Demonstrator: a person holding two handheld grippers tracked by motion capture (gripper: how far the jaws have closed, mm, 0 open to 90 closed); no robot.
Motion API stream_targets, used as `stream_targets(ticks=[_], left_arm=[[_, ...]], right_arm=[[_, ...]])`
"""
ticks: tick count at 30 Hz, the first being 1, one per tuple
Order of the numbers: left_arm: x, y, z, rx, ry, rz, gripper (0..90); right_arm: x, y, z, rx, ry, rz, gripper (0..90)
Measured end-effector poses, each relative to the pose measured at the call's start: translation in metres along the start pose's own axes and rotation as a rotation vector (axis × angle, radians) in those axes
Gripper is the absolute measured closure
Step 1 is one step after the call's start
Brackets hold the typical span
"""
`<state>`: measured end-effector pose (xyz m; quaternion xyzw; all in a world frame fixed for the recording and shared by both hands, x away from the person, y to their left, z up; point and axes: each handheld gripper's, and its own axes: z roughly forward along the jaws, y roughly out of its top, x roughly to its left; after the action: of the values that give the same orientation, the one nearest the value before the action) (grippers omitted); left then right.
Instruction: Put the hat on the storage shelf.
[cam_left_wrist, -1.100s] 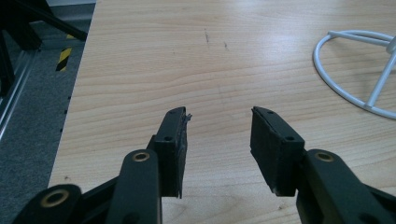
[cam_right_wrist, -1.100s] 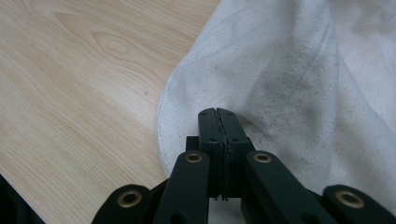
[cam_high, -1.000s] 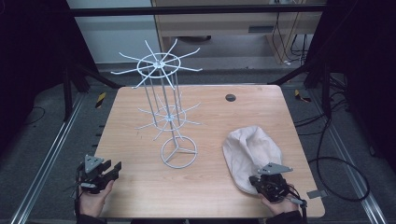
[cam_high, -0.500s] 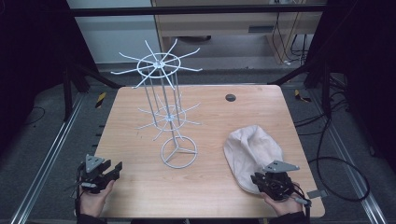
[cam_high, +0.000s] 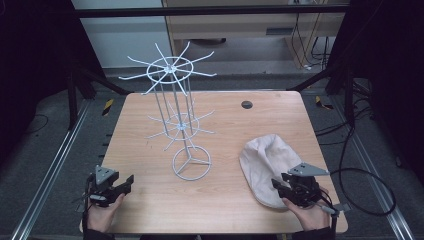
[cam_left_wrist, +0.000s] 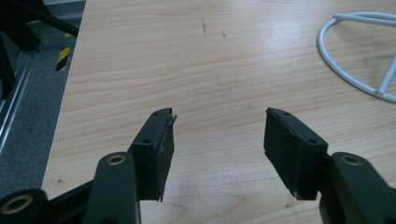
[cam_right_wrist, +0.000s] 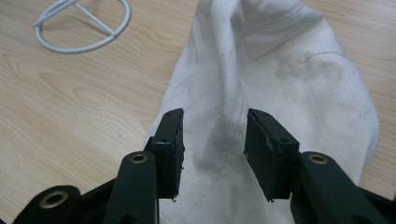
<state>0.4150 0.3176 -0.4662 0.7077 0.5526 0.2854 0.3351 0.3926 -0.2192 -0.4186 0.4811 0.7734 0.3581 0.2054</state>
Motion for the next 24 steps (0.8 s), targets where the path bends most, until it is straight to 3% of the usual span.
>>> stream_targets(ticks=[10, 16, 24], left_arm=[[-0.003, -0.001, 0.003, 0.014, -0.014, 0.024, 37.9], [-0.003, 0.0, 0.004, 0.015, -0.013, 0.027, 37.6], [-0.003, 0.0, 0.004, 0.017, -0.013, 0.029, 37.6]], right_arm=[[-0.001, 0.019, 0.001, 0.012, -0.017, -0.006, 57.6], [0.0, 0.033, 0.012, 0.07, -0.034, -0.024, 56.2], [-0.005, 0.043, 0.021, 0.106, -0.041, -0.028, 55.4]])
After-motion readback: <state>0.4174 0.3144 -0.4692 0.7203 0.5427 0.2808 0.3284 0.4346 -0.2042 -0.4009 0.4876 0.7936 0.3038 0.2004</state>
